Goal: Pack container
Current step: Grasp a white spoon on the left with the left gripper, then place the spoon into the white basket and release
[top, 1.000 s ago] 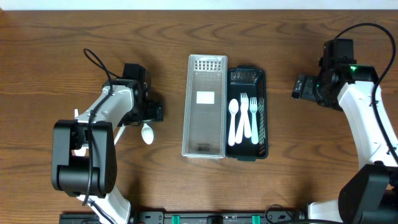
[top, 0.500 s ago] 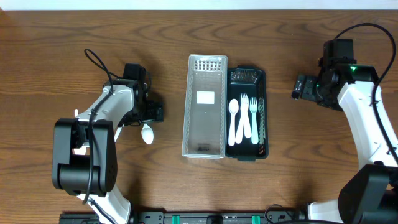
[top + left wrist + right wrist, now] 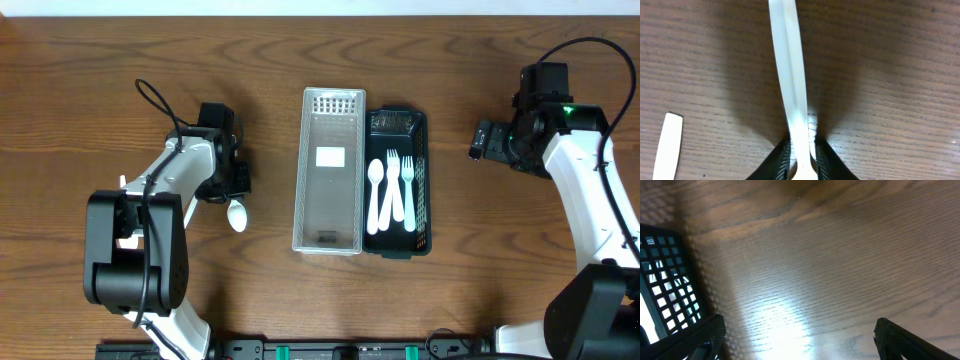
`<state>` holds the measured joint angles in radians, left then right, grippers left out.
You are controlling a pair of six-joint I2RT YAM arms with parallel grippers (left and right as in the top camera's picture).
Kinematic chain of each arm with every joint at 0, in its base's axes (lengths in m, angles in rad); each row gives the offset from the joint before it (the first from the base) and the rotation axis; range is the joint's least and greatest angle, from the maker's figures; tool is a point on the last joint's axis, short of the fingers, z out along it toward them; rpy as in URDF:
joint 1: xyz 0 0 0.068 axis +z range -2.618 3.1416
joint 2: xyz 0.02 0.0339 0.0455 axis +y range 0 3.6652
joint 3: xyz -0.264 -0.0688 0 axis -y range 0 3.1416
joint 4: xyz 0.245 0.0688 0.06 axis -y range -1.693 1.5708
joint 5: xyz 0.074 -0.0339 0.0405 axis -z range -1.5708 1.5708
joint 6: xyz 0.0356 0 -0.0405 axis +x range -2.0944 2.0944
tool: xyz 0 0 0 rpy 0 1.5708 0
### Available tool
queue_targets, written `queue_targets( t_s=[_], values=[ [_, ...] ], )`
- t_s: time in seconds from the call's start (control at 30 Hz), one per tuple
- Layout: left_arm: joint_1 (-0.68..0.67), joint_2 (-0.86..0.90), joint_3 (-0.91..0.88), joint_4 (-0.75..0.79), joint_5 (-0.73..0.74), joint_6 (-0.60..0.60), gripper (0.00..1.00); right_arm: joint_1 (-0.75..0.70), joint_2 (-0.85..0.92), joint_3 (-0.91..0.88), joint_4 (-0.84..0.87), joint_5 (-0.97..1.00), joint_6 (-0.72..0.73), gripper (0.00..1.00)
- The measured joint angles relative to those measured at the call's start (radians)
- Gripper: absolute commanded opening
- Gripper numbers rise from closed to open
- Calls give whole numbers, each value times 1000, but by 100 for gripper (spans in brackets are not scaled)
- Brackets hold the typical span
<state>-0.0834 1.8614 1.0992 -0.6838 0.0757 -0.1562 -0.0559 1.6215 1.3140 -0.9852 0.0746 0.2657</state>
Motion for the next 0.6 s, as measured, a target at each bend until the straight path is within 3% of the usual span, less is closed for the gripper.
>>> queue_targets(
  t_s=[0.07, 0.4, 0.6],
  values=[
    [0, 0, 0, 0, 0, -2, 6, 0, 0, 0, 0, 0, 0, 98],
    [0, 0, 3, -9, 2, -1, 6, 0, 0, 0, 0, 0, 0, 98],
    [-31, -37, 70, -146, 0, -1, 6, 0, 0, 0, 0, 0, 0, 98]
  ],
)
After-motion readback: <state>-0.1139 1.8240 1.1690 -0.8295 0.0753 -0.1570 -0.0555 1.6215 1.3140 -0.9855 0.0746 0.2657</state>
